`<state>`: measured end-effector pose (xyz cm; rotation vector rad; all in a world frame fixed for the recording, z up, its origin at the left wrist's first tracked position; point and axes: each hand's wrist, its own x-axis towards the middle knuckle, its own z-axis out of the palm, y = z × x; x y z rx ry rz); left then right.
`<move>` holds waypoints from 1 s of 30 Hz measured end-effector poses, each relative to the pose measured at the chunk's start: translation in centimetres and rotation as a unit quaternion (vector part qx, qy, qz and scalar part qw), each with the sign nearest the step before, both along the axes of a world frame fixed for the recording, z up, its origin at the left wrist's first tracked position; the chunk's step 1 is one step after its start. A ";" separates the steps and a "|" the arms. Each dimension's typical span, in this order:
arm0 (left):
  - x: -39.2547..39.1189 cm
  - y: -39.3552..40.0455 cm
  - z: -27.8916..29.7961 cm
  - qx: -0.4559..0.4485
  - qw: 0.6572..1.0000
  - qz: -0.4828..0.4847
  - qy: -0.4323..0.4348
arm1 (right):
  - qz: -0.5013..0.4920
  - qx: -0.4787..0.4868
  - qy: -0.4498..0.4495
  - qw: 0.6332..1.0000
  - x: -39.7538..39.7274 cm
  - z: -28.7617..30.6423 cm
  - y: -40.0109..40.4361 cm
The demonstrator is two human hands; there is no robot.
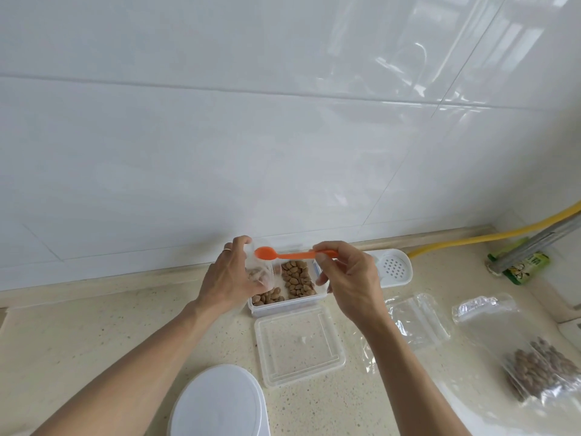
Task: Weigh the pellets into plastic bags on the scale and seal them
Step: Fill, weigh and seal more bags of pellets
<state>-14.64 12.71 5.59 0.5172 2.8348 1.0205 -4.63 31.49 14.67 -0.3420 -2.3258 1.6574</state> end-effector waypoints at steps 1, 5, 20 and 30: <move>0.0 -0.1 -0.1 -0.001 1.000 -0.001 0.004 | -0.010 -0.011 0.009 1.000 0.0 -0.1 0.0; -0.2 -1.0 -0.5 -0.001 1.000 0.016 0.002 | -0.131 -0.077 0.047 0.987 -0.3 -0.7 0.3; 0.4 -5.8 -1.5 -0.026 0.999 0.029 0.028 | -0.090 -0.010 -0.194 0.977 -1.3 -9.8 -1.0; 0.2 -4.8 -1.3 -0.096 0.994 0.016 0.042 | -0.224 -0.190 -0.191 0.937 -1.0 -9.6 0.5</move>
